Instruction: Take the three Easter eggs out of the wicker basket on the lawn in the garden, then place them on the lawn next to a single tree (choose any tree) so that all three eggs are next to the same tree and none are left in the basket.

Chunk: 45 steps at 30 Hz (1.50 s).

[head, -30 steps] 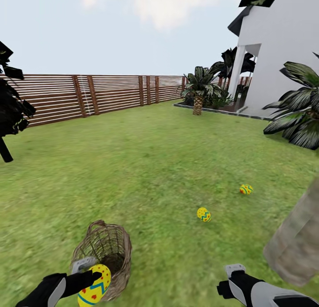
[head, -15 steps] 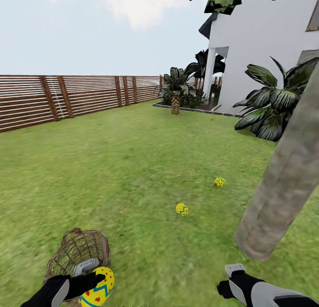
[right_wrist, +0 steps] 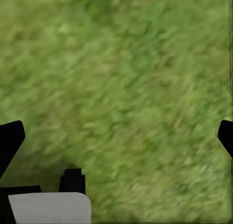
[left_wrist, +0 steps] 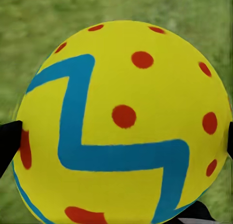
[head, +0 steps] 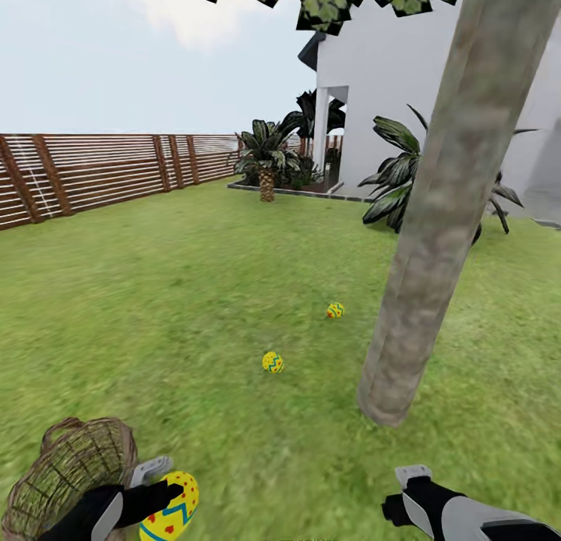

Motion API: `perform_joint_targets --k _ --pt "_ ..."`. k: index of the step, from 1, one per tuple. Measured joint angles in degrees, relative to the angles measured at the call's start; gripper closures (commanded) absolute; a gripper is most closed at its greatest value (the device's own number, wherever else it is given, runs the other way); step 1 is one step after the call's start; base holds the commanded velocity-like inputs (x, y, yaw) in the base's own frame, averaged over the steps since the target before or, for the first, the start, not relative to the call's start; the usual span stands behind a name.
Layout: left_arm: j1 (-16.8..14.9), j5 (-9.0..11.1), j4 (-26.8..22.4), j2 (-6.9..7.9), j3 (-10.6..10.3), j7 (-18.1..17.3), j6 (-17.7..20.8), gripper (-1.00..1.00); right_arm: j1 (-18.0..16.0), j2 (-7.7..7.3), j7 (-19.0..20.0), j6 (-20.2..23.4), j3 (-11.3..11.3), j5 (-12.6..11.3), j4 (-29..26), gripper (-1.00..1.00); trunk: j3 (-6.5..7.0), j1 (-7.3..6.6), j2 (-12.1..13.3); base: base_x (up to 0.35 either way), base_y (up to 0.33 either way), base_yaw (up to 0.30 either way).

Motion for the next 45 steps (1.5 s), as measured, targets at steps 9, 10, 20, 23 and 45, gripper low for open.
perform_joint_targets --k 9,10,20,23,45 --pt "0.00 -0.01 0.00 -0.08 0.00 0.00 0.00 1.00 0.01 -0.09 0.01 0.00 0.00 -0.09 -0.01 -1.00 1.62 -1.98 3.61 -0.003 -0.226 -0.300" --pt "0.00 -0.01 0.00 -0.08 0.00 0.00 0.00 1.00 0.01 -0.13 0.01 0.00 0.00 -0.12 -0.01 -1.00 1.80 -2.20 4.01 0.000 -0.204 -0.300" --pt "0.00 -0.12 0.23 -1.05 -0.02 -0.01 0.01 1.00 0.01 -0.52 0.02 0.01 -0.03 -0.24 -0.10 -1.00 3.60 -4.39 8.02 0.000 -0.117 -0.300" --pt "0.00 -0.13 0.25 -1.05 0.00 0.00 0.01 1.00 0.02 -0.53 0.03 0.01 -0.05 -0.24 -0.10 -1.00 4.14 -5.05 9.22 0.000 -0.005 -0.300" --pt "0.03 -0.15 0.23 -1.29 -0.09 0.17 0.01 1.00 -0.01 -0.07 -0.11 -0.29 0.06 -0.01 -0.01 -1.00 8.09 -9.87 18.06 -0.092 -0.156 -0.098"
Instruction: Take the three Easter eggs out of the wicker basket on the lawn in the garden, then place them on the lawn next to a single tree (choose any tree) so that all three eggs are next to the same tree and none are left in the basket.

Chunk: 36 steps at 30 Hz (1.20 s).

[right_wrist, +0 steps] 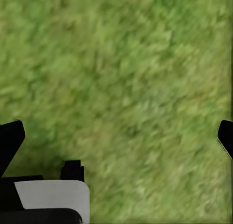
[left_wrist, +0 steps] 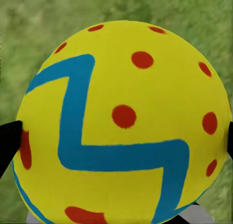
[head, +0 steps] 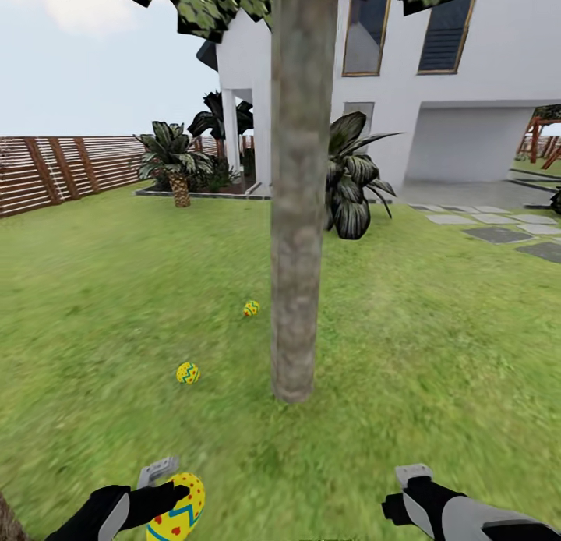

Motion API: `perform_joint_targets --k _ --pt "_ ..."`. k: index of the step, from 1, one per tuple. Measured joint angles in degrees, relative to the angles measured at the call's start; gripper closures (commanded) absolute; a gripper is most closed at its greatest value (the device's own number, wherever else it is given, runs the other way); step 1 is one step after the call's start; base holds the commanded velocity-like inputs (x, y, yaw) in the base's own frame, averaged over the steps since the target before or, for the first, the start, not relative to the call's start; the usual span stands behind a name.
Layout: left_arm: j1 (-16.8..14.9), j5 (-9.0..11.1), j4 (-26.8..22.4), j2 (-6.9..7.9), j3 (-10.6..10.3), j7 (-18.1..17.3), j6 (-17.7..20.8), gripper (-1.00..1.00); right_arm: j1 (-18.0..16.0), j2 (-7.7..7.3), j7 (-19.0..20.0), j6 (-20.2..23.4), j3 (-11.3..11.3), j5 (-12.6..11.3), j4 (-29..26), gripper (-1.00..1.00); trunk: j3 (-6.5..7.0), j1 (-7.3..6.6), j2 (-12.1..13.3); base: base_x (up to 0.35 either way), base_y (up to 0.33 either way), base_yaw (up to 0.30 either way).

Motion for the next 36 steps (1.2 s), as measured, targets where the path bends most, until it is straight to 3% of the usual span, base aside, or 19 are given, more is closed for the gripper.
perform_joint_targets --k 12,21,25,28,36 --pt "0.00 0.05 0.00 0.00 0.00 0.15 0.00 1.00 0.00 0.10 -0.77 -0.08 -0.05 -0.07 0.03 -1.00 2.16 -2.64 4.82 -0.132 -0.310 0.291" --pt "-0.01 0.21 0.00 0.09 0.07 0.02 0.01 1.00 0.02 0.00 -0.66 0.01 -0.06 -0.15 0.00 -1.00 3.78 -4.64 8.43 0.001 -0.060 0.033" --pt "-0.01 0.04 0.09 -0.10 0.00 1.39 0.04 1.00 0.02 0.00 -0.67 -0.02 -0.06 -0.15 0.01 -1.00 4.50 -5.55 10.04 0.296 -0.156 0.000" --pt "-0.01 0.07 0.10 -1.08 0.00 2.59 0.05 1.00 0.02 0.00 -0.67 -0.07 -0.06 -0.15 0.01 -1.00 5.04 -6.21 11.24 0.309 -0.154 0.000" --pt "0.00 0.05 0.09 -1.16 0.00 2.72 0.06 1.00 0.03 -0.03 -0.64 -0.10 -0.06 -0.18 0.00 -1.00 6.48 -7.97 14.46 0.325 -0.035 0.000"
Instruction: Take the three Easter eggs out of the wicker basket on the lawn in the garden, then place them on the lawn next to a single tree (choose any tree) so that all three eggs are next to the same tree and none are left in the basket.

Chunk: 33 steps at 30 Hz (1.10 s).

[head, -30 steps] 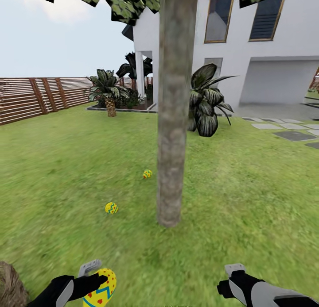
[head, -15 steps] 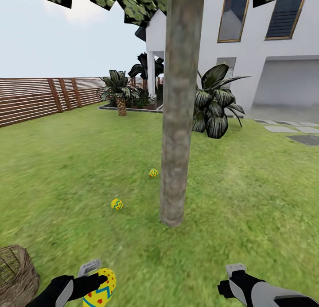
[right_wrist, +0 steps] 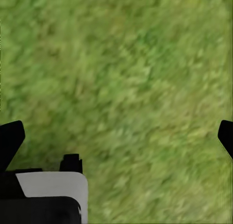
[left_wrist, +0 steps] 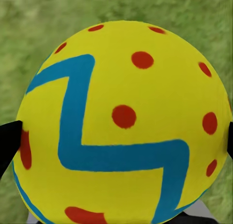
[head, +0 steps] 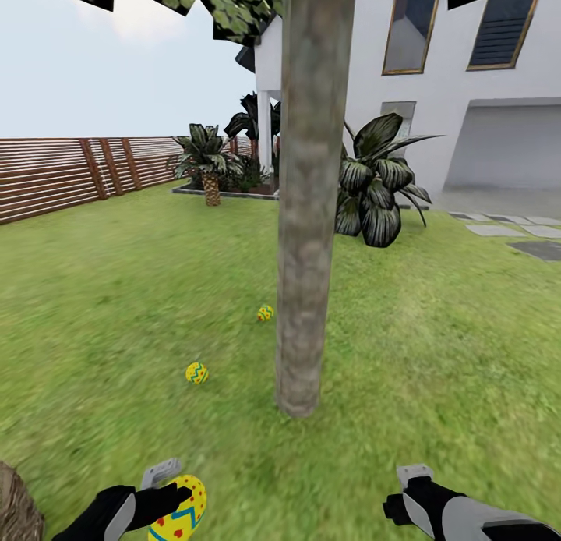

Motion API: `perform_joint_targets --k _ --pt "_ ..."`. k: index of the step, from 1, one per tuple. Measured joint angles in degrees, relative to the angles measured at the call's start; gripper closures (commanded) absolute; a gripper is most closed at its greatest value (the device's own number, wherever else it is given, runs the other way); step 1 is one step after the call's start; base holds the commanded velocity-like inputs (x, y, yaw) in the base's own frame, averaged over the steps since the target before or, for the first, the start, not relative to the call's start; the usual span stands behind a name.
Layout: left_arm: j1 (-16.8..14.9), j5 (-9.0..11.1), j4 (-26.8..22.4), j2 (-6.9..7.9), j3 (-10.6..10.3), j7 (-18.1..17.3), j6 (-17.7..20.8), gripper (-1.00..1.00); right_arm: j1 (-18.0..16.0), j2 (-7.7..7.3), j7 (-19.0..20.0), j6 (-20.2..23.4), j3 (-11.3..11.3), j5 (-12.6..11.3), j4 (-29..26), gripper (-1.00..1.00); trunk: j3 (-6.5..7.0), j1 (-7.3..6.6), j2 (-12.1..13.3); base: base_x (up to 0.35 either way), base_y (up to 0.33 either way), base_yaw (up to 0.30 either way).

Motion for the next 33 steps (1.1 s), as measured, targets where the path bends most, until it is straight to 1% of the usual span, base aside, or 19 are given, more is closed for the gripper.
perform_joint_targets --k 2,4,6,7,8,9,10,11,12,13,15,16,19,20,22,25,27,31,33 --pt "0.00 0.01 0.00 0.00 0.00 0.00 -0.03 1.00 0.00 -0.14 -0.22 0.04 -0.03 -0.03 -0.57 -1.00 0.36 -0.44 0.80 0.330 0.000 0.000" --pt "0.00 0.00 0.01 0.00 0.00 -0.01 -0.04 1.00 -0.03 -1.04 -0.30 -0.28 -0.21 -0.05 -3.15 -1.00 0.72 -0.88 1.60 0.331 0.000 0.000" --pt "0.00 0.05 0.03 -0.03 0.00 0.00 -0.32 1.00 -0.09 -2.40 -0.02 -0.73 -0.25 -0.13 -10.86 -1.00 1.09 -1.32 2.41 0.330 0.000 0.000" --pt "0.00 0.11 0.16 -0.06 0.00 0.01 -1.33 1.00 -0.08 -2.95 0.08 -2.07 -0.31 -0.30 -12.82 -1.00 1.27 -1.54 2.81 0.331 0.000 0.000" --pt "0.01 0.02 1.94 -0.08 0.06 0.01 -4.36 1.00 -0.09 -3.63 0.02 -9.33 -0.41 -1.30 -14.30 -1.00 1.45 -1.76 3.21 0.331 0.000 0.000" --pt "0.00 -0.06 3.06 -0.09 0.12 0.00 -5.92 1.00 -0.05 -3.97 -0.08 -13.03 -0.48 -2.15 -14.89 -1.00 1.62 -1.98 3.61 0.330 0.000 0.000" --pt "0.00 -0.10 3.83 -0.16 0.16 0.00 -7.10 1.00 -0.05 -4.91 -0.12 -15.52 -0.52 -2.83 -17.11 -1.00 1.81 -2.20 4.01 0.330 0.000 0.000" --pt "0.00 0.05 3.73 -0.13 0.19 -0.14 -7.56 1.00 -0.05 -5.57 -0.05 -15.67 -0.50 -3.26 -20.32 -1.00 1.99 -2.42 4.41 0.330 0.000 0.000" --pt "-0.01 0.11 3.60 -0.10 0.24 -0.25 -7.73 1.00 -0.04 -5.86 -0.01 -15.32 -0.41 -3.57 -22.03 -1.00 2.17 -2.64 4.82 0.330 0.000 0.000" --pt "0.00 0.18 3.48 -0.08 0.29 -0.36 -7.83 1.00 -0.05 -6.63 0.01 -15.09 -0.38 -3.77 -23.35 -1.00 2.35 -2.86 5.22 0.330 0.000 0.000" --pt "0.00 0.47 2.81 0.05 0.45 -0.46 -7.93 1.00 -0.04 -8.77 0.09 -14.82 -0.39 -3.99 -24.12 -1.00 2.71 -3.30 6.03 0.330 0.000 0.000" --pt "-0.01 0.64 1.54 0.18 0.58 -0.46 -7.97 1.00 -0.04 -9.21 0.07 -14.81 -0.33 -4.01 -24.24 -1.00 2.89 -3.52 6.43 0.330 0.000 0.000" --pt "-0.01 0.70 -2.07 0.04 0.70 -0.45 -7.86 1.00 -0.03 -9.52 -0.02 -14.80 -0.27 -3.96 -23.99 -1.00 3.08 -3.75 6.86 0.330 0.000 0.000" --pt "0.00 0.58 -2.30 -0.18 0.54 -0.34 -7.86 1.00 -0.03 -9.62 -0.01 -14.77 -0.29 -3.96 -23.93 -1.00 3.07 -3.75 6.86 0.307 0.000 0.000" --pt "0.00 0.55 -2.49 -1.22 0.60 -0.14 -7.89 1.00 -0.03 -9.69 -0.04 -14.73 -0.30 -3.95 -23.84 -1.00 3.25 -3.93 7.27 0.097 0.000 0.000" --pt "0.00 0.43 -2.30 -2.13 0.44 -0.23 -7.86 1.00 -0.03 -9.68 -0.06 -14.73 -0.34 -4.00 -23.80 -1.00 3.79 -4.59 8.46 0.016 0.000 0.000" --pt "0.00 0.35 -2.21 -2.88 0.38 -0.39 -7.90 1.00 -0.03 -9.74 -0.11 -14.72 -0.72 -4.01 -23.75 -1.00 3.80 -4.60 8.47 0.002 0.000 0.000" --pt "0.00 0.39 -2.11 -3.19 0.36 -0.50 -7.99 1.00 -0.04 -9.77 -0.20 -14.72 -2.00 -3.95 -23.73 -1.00 3.80 -4.60 8.47 0.000 0.000 0.000" --pt "0.00 0.40 -2.10 -3.52 0.36 -0.44 -7.95 1.00 -0.04 -9.76 -0.19 -14.72 -2.09 -4.00 -23.73 -1.00 3.44 -4.16 7.69 0.000 0.000 0.000"
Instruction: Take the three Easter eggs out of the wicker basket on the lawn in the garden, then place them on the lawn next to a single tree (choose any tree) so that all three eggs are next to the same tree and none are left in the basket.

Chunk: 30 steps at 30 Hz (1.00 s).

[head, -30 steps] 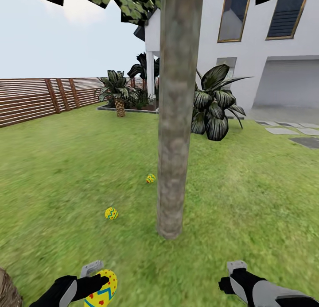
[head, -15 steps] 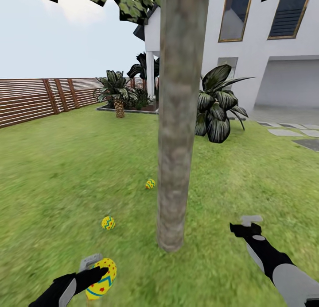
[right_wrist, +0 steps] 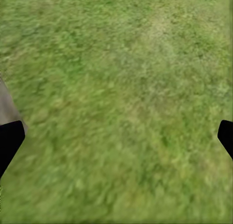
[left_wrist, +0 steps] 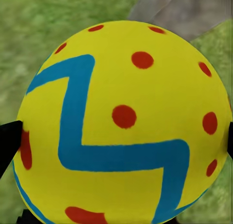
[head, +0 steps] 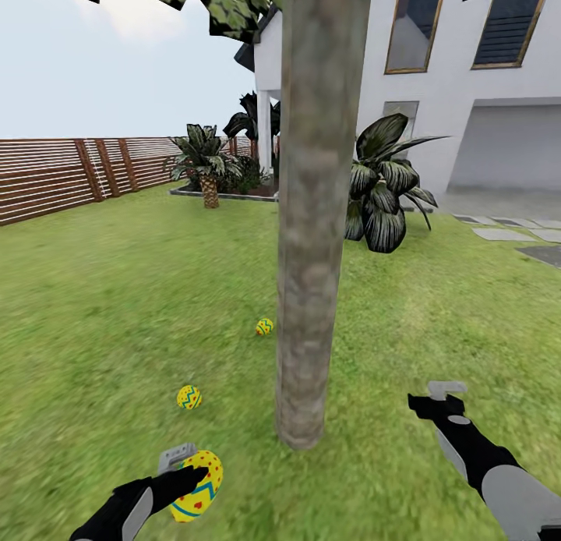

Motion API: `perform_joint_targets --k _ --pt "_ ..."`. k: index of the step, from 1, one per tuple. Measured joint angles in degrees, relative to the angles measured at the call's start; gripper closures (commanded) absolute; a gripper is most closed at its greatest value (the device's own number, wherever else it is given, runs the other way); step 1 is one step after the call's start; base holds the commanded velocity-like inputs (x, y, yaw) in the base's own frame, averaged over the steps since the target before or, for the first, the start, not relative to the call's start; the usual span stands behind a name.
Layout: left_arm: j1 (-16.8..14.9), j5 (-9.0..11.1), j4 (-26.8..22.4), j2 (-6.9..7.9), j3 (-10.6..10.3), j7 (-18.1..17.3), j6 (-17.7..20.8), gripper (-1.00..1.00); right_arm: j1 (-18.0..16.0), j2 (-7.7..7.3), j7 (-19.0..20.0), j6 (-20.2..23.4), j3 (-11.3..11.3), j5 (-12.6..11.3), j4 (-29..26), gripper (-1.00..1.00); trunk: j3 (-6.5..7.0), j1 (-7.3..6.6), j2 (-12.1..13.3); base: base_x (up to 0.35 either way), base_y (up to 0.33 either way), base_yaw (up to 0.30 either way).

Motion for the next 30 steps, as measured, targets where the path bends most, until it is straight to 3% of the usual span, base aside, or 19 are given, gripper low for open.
perform_joint_targets --k 9,15,30 --pt "0.00 0.25 0.70 -0.18 0.63 0.82 0.15 1.00 0.00 0.44 0.02 0.00 -0.02 0.05 0.00 -1.00 -1.63 1.98 -3.62 0.000 0.000 0.000" --pt "0.00 1.41 0.78 -0.13 3.03 0.79 0.29 1.00 0.00 0.68 0.02 0.00 -0.02 0.06 0.11 -1.00 -2.71 3.30 -6.04 0.000 0.000 0.000" --pt "0.00 0.93 0.92 -0.62 2.65 1.00 0.20 1.00 -0.01 0.71 -0.02 0.00 -0.02 0.06 0.18 -1.00 -5.41 6.60 -12.07 0.000 0.000 0.000"
